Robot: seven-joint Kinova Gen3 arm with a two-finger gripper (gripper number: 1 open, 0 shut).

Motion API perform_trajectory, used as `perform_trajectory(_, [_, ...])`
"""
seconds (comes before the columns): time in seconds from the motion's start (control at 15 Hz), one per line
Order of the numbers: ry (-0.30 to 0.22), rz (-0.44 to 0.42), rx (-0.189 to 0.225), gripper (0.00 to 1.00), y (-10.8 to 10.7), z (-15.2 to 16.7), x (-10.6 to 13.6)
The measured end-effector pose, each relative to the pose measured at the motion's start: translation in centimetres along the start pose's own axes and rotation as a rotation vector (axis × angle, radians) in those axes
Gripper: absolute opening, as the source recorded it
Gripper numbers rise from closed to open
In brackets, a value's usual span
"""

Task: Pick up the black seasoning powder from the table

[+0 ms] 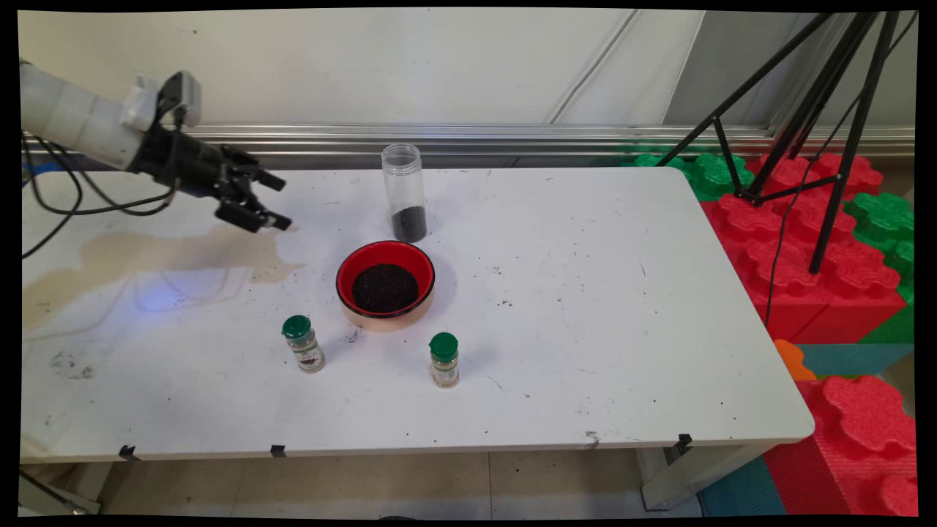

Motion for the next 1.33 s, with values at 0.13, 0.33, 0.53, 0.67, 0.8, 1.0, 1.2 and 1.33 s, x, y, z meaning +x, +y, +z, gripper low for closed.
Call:
perform_trajectory(0.13, [0.022,-0.002,-0.004,1.0,-0.3,1.2,0.5])
perform_trajectory(0.33, [0.068,-0.005,-0.018,1.0,-0.8,3.6,1.2])
perform_trajectory(0.53, [0.103,-0.01,-0.031,1.0,-1.2,5.4,1.7])
perform_trajectory(0.67, [0.125,-0.013,-0.04,1.0,-1.4,6.6,2.0])
perform_trajectory(0.8, [0.155,-0.019,-0.051,1.0,-1.7,8.1,2.2])
perform_trajectory(1.0, [0.187,-0.024,-0.064,1.0,-2.0,9.8,2.2])
perform_trajectory(1.2, [0.22,-0.031,-0.078,1.0,-2.1,11.5,2.0])
perform_trajectory(1.33, [0.25,-0.037,-0.089,1.0,-2.3,12.8,1.8])
